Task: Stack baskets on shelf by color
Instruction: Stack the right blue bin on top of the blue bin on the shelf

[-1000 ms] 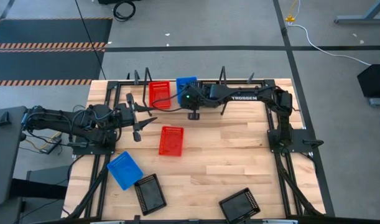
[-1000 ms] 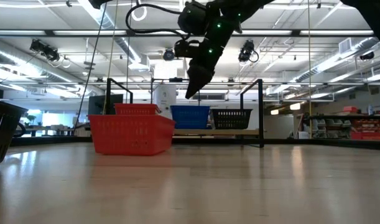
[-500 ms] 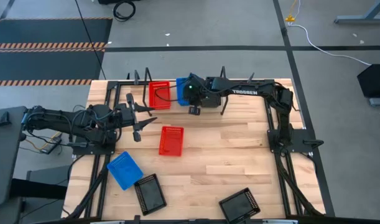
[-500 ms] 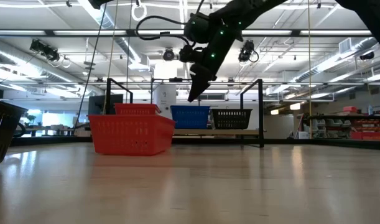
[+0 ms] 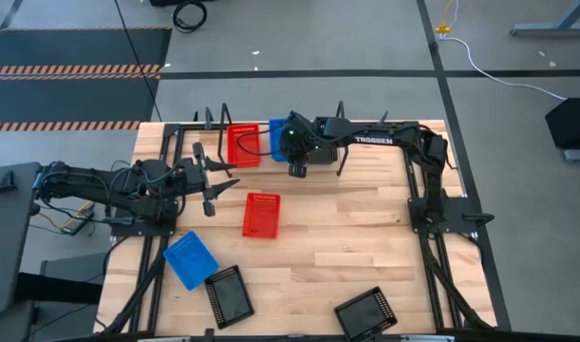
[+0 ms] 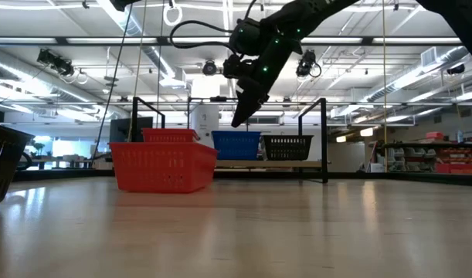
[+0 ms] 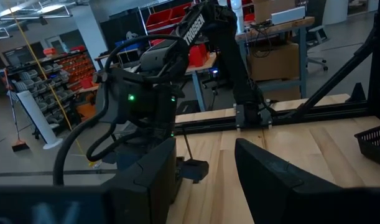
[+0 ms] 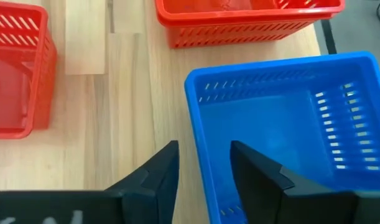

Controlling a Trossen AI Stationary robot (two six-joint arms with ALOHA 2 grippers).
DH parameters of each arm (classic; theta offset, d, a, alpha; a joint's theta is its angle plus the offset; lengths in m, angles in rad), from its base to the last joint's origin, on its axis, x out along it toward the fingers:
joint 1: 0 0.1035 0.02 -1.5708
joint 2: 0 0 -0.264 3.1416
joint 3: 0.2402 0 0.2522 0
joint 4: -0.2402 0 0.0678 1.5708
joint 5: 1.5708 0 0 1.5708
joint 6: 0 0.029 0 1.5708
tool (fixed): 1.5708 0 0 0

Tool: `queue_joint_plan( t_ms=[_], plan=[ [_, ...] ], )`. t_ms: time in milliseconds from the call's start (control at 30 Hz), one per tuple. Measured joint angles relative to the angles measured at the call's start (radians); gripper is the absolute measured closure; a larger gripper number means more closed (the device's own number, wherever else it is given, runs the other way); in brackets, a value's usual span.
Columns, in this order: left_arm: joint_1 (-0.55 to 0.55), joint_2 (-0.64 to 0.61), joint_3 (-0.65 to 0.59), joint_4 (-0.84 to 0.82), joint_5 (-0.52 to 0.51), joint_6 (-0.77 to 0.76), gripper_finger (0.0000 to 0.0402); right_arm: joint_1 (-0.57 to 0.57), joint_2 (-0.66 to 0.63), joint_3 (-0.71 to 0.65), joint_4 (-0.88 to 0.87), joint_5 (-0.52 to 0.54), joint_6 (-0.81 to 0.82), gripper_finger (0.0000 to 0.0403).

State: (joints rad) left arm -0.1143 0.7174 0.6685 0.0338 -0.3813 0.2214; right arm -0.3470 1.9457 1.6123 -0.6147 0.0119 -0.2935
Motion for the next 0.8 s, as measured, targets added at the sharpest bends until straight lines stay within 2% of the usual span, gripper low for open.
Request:
queue_joint_plan(
  t_ms=[300,533,800],
  plan=[
    [0.000,0.000,0.000,0.001,0.000,0.000,0.0230,0.005,0.000,0.000,-0.001,0.014,0.003,0.0237],
    [0.000,0.000,0.000,0.000,0.000,0.000,0.0230,0.003,0.063,-0.001,-0.015,0.040,0.001,0.0237],
    [0.000,0.000,0.000,-0.001,0.000,0.002,0.0230,0.003,0.085,0.000,0.066,0.058,-0.022,0.0240]
  ],
)
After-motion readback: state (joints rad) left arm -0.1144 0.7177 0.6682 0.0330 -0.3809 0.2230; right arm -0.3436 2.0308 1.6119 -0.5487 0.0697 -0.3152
